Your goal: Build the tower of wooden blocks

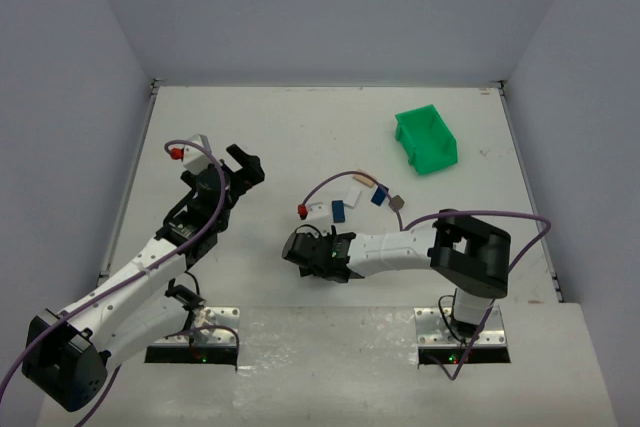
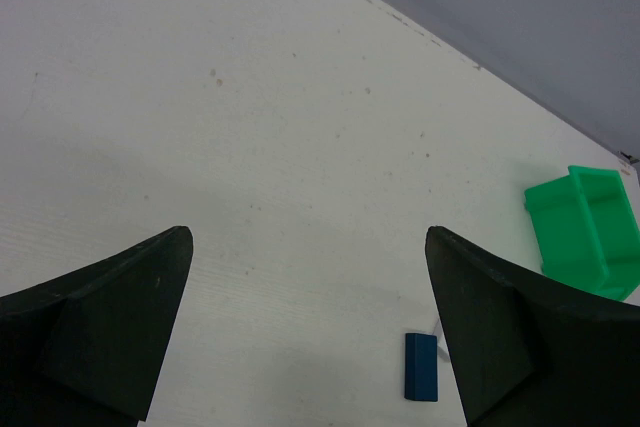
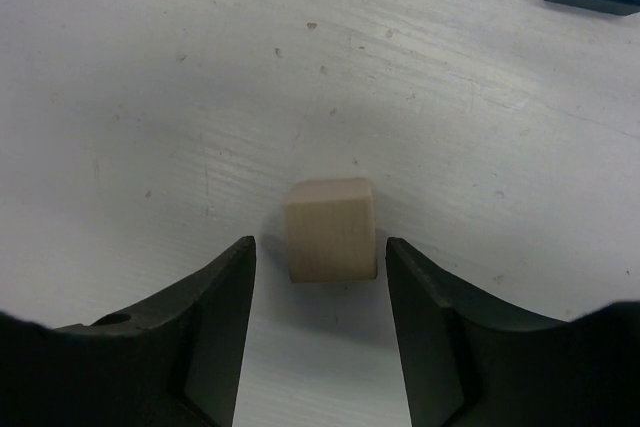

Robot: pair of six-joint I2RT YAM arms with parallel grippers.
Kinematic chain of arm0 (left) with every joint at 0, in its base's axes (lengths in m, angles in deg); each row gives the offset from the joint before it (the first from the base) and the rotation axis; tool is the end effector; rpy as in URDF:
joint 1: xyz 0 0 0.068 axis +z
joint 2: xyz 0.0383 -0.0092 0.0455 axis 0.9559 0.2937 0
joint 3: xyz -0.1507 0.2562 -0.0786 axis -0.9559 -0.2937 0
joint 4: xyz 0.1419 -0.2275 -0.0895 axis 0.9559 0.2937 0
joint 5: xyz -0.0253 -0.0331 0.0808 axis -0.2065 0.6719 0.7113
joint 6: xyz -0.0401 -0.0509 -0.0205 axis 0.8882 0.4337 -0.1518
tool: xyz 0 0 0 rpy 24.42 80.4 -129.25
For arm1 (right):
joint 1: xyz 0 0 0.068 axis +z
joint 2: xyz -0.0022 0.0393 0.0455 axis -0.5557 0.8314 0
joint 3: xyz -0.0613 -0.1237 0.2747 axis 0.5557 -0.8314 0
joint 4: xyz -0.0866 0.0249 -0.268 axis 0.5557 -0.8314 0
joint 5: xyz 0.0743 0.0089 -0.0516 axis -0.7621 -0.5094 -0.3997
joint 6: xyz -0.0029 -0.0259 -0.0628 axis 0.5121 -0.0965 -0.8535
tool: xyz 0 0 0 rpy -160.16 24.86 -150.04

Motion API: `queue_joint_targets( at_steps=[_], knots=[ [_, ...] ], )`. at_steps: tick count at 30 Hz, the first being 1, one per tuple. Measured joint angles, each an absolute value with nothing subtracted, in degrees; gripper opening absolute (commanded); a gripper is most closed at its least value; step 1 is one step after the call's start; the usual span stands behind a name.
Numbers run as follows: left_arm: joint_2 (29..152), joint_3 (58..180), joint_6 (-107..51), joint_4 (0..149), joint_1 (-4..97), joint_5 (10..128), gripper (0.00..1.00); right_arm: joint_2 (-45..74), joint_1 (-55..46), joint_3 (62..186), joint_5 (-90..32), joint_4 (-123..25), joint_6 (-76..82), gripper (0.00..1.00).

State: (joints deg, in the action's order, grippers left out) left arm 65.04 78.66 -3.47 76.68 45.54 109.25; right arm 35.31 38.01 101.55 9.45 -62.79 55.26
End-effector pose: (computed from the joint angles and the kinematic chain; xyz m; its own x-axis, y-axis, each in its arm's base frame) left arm 0.2032 -0.0729 0.2785 -0.1944 -0.4691 -0.8615 -0.2084 0.8779 -0.4311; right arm 0.1385 0.3312 0.1380 -0.7800 -0.0167 -0.6255 -0.1440 0.9776 0.1535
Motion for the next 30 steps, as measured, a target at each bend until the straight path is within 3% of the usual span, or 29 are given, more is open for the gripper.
queue_joint_targets(
  at_steps=[26, 28, 30],
  knots=[
    [64.4, 78.7, -2.8, 77.1, 45.5, 110.5, 1.0, 31.4, 38.0, 100.0, 4.2, -57.2, 53.2, 0.68],
    [64.3, 78.7, -2.6, 77.2, 45.5, 110.6, 1.0, 30.5, 38.0, 99.5, 4.7, -57.3, 52.8, 0.7],
    [64.0, 78.6, -2.6, 77.2, 45.5, 110.7, 1.0, 27.9, 37.7, 98.2, 5.6, -57.8, 51.9, 0.79]
  ],
)
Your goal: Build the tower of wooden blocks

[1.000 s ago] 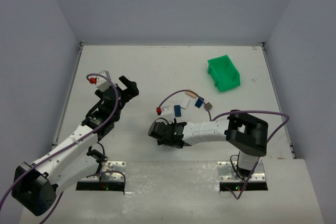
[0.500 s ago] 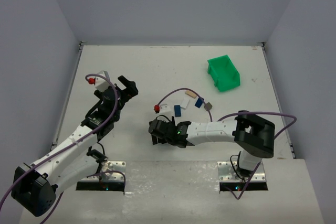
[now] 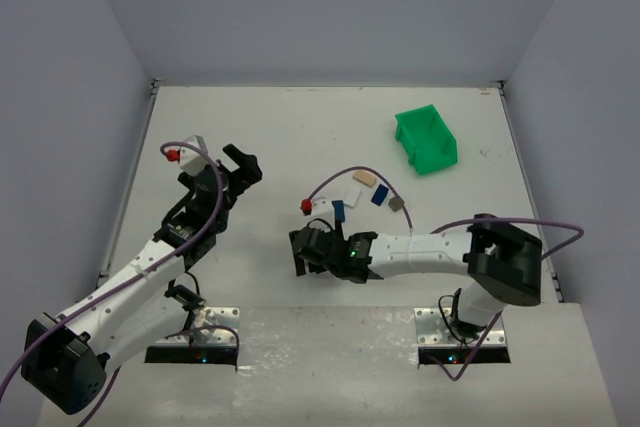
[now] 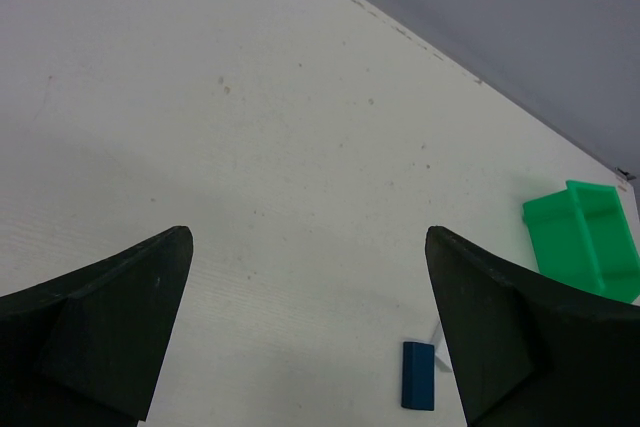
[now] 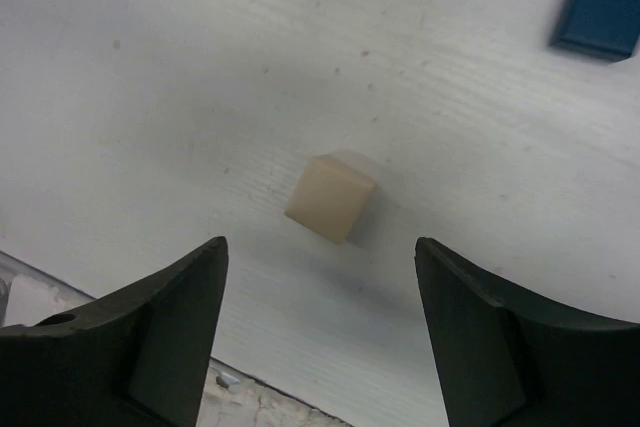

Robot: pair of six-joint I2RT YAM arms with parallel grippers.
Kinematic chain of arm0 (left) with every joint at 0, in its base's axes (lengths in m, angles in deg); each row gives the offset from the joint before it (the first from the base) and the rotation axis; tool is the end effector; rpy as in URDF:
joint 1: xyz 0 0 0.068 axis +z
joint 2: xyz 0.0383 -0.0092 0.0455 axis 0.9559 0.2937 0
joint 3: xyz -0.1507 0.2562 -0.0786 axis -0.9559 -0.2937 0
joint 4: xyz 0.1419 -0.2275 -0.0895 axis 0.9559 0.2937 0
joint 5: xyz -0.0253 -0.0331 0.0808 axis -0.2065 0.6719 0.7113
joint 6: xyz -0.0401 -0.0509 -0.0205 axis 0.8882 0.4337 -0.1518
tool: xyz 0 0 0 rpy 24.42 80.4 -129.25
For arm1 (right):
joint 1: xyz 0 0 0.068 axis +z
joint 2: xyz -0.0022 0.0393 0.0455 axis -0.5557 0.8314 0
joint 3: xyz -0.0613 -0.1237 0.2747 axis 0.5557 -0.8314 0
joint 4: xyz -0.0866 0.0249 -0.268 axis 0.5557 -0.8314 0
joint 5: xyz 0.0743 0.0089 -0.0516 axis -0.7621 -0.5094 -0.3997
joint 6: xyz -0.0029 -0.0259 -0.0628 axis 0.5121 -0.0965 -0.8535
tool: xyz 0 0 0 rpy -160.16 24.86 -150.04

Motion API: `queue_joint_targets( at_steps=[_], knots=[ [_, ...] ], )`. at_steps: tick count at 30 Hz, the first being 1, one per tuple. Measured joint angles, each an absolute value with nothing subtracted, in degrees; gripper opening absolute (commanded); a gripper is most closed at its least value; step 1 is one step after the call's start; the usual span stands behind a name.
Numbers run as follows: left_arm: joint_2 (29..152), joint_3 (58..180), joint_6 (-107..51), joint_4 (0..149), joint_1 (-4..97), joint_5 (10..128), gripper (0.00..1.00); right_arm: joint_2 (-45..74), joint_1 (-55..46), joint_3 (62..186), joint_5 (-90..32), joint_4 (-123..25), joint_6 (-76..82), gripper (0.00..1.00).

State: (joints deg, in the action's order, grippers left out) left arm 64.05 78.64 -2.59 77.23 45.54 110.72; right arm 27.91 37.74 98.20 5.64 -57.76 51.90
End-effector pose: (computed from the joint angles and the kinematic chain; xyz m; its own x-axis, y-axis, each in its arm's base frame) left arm 0.2002 -0.0700 0.2808 -0.1706 -0.4838 -0.8584 -0.2280 0.8669 -0.4432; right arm 0.1338 0.3219 0.1681 -0.7718 0.0098 -0.6358 -0.2176 0.9355 0.2785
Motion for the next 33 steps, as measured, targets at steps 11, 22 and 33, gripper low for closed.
queue_joint_targets(
  at_steps=[11, 22, 33],
  knots=[
    [63.4, 77.5, -2.8, 77.4, 45.5, 112.3, 1.0, 4.3, 11.9, 91.4, 3.5, -57.2, 29.6, 0.99],
    [64.9, 77.1, -5.2, 74.8, 45.5, 112.7, 1.0, 19.8, -8.1, 93.8, -11.2, -61.4, 5.7, 0.98],
    [67.1, 77.0, -5.7, 73.8, 45.5, 114.1, 1.0, 31.4, -12.3, 99.9, -17.5, -62.9, 4.0, 0.4]
  ],
)
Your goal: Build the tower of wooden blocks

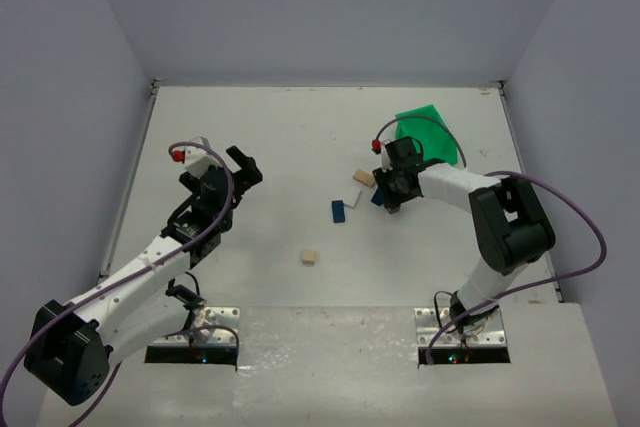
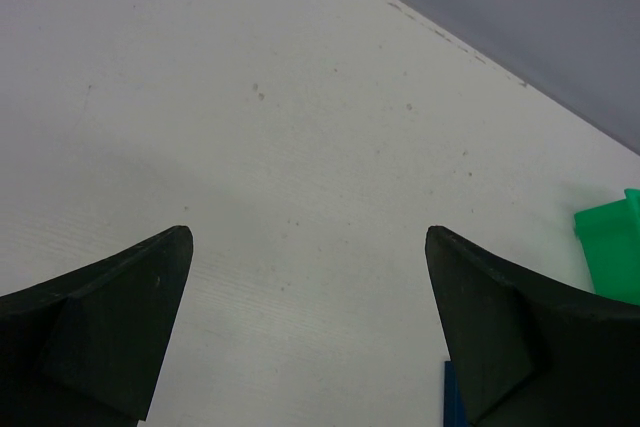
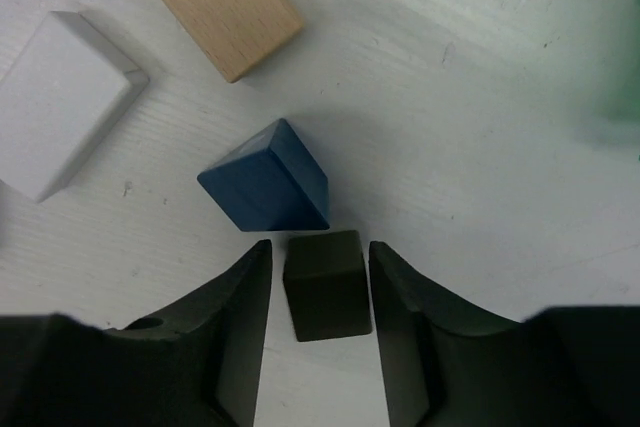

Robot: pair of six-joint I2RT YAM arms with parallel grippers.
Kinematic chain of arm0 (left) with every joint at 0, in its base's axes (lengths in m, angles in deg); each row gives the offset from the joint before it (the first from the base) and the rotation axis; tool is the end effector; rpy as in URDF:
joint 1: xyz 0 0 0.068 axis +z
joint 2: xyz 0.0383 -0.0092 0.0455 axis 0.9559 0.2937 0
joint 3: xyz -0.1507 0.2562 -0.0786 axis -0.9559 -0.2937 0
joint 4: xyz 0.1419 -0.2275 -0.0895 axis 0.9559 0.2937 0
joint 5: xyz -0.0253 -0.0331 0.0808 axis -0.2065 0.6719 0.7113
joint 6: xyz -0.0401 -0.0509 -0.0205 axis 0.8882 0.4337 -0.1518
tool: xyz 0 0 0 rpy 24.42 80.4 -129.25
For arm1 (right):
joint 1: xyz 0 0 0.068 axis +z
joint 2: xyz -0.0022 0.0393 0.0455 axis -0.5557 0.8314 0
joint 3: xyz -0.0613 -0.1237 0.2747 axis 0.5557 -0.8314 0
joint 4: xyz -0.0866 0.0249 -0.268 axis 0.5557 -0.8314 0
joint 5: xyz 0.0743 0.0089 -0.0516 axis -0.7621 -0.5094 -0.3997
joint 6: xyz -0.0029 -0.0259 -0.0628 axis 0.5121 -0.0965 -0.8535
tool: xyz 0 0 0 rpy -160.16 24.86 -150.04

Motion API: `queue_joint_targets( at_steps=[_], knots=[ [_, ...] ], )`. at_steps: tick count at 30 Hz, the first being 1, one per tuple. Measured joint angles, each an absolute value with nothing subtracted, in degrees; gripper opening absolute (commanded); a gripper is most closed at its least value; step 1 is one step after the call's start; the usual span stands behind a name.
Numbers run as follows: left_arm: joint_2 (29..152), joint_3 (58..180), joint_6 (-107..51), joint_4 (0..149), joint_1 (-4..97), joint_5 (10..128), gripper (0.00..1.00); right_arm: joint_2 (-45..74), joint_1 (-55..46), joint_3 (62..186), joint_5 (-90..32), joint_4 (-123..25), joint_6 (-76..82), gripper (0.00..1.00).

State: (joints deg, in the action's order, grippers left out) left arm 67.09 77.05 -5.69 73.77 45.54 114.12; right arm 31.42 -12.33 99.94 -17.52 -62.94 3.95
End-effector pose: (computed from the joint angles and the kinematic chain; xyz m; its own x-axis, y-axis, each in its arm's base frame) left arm 0.2077 -0.0709 0.2672 -0.1669 -0.4228 -0.8907 -0.2722 0.8880 -0.3705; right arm 0.3287 0.1251 0.1459 -0.8503 -0.1910 -0.4904 -0.2226 0.9749 0.0063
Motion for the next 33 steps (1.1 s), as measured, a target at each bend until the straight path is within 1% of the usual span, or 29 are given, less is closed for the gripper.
queue_joint_targets(
  at_steps=[3, 4, 5, 7, 11, 14, 18, 22, 26, 30, 31, 33],
  knots=[
    [67.7, 77.0, -5.7, 73.8, 45.5, 114.2, 1.0, 31.5, -12.3, 99.9, -17.4, -64.1, 4.8, 0.4],
    [67.7, 77.0, -5.7, 73.8, 45.5, 114.2, 1.0, 31.4, -12.3, 99.9, -17.3, -64.5, 5.2, 0.35],
    [67.8, 77.0, -5.7, 73.7, 45.5, 114.2, 1.0, 31.3, -12.3, 99.9, -17.2, -64.8, 5.5, 0.26],
    [67.8, 77.0, -5.7, 73.6, 45.5, 114.2, 1.0, 30.6, -12.3, 99.3, -16.8, -65.3, 6.3, 0.12],
    [67.8, 77.0, -5.7, 73.6, 45.5, 114.2, 1.0, 27.3, -12.2, 97.3, -16.9, -66.3, 8.0, 0.06],
    [67.8, 77.0, -5.7, 73.5, 45.5, 114.1, 1.0, 22.4, -11.3, 95.1, -17.0, -67.3, 11.0, 0.06],
    [67.7, 77.0, -5.6, 73.5, 45.5, 114.1, 1.0, 14.1, -6.5, 92.2, -16.6, -68.1, 19.6, 0.09],
    [66.9, 77.0, -5.2, 73.8, 45.5, 114.2, 1.0, 8.8, 4.0, 90.5, -11.5, -68.0, 30.5, 0.09],
    [65.1, 77.0, -4.7, 74.9, 45.5, 114.3, 1.0, 7.8, 14.5, 88.6, -8.3, -67.0, 41.1, 0.06],
    [62.8, 76.8, -3.9, 75.8, 45.5, 114.5, 1.0, 8.9, 20.5, 87.1, -3.8, -66.4, 49.7, 0.09],
    [62.3, 76.7, -3.8, 75.9, 45.5, 114.5, 1.0, 9.8, 21.7, 87.2, -2.8, -66.3, 51.1, 0.12],
    [61.4, 76.4, -3.5, 75.9, 45.5, 114.6, 1.0, 12.5, 24.2, 88.2, -1.0, -66.6, 53.4, 0.12]
  ],
)
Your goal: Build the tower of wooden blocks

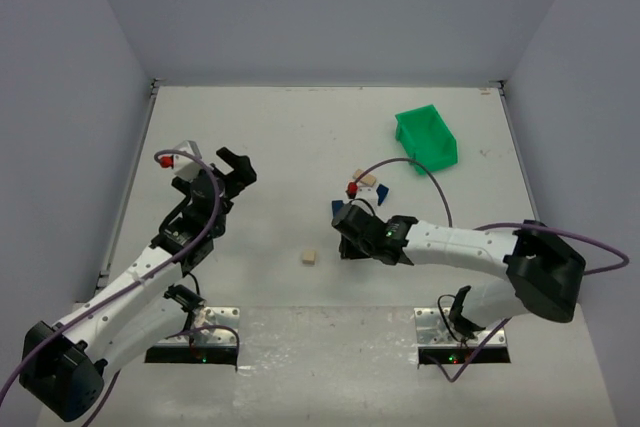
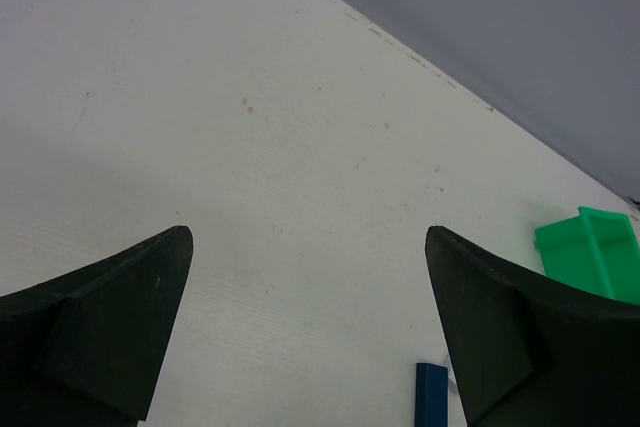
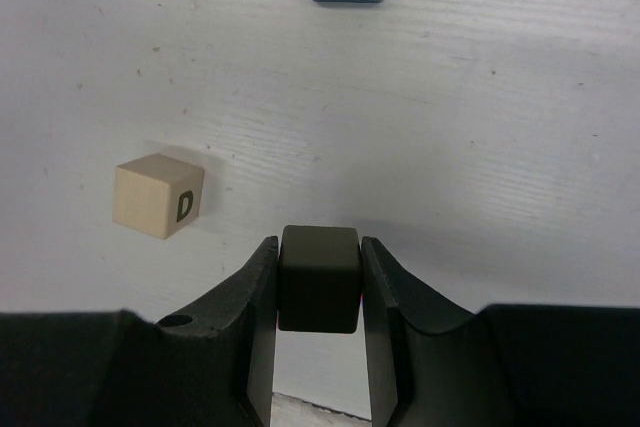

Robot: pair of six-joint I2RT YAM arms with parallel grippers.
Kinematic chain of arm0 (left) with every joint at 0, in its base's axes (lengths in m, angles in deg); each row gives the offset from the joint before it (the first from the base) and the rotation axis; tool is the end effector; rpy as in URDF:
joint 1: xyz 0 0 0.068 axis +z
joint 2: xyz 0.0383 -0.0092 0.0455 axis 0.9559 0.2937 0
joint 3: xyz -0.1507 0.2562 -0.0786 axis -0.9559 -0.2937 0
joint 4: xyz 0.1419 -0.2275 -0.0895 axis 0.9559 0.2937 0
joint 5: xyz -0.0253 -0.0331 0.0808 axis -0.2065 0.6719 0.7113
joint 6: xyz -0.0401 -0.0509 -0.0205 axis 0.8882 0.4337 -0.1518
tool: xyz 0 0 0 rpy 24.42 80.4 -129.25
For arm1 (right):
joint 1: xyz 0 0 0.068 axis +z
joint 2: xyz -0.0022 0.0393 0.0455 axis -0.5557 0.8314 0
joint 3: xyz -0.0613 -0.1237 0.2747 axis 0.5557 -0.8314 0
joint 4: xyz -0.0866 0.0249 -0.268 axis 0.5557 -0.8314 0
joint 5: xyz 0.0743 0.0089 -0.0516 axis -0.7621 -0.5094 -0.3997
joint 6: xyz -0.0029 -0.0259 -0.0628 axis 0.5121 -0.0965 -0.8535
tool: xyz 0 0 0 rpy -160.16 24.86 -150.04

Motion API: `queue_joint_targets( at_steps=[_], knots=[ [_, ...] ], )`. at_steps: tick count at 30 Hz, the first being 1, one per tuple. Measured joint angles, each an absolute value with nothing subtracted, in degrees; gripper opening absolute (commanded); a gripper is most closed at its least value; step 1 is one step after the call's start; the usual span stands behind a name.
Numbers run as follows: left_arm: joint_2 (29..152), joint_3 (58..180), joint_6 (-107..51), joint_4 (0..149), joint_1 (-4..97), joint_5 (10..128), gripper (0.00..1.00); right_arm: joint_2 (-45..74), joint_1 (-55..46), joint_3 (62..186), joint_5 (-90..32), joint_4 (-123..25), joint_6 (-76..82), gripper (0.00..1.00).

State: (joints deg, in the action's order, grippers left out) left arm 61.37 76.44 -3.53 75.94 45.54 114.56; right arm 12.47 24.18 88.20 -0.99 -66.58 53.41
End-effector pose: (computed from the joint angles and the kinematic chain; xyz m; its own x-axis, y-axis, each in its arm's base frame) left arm 0.1917 -0.0622 0.2777 -0.1123 -0.4758 -0.8724 -0.2650 0.8605 -0.4352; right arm 0.1623 0.2234 0.1799 -0.8256 0.1646 -0.5398 -0.0019 0.9557 0.2944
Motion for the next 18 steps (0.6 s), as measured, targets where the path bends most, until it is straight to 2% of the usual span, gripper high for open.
queue_joint_targets(
  at_steps=[8, 18],
  knots=[
    [60.4, 76.0, -3.2, 76.7, 45.5, 114.5, 1.0, 24.2, 28.6, 96.0, 0.7, -67.0, 58.0, 0.14],
    [58.0, 75.0, -2.4, 76.8, 45.5, 114.5, 1.0, 27.7, 29.5, 97.9, 0.4, -67.1, 59.6, 0.22]
  ],
)
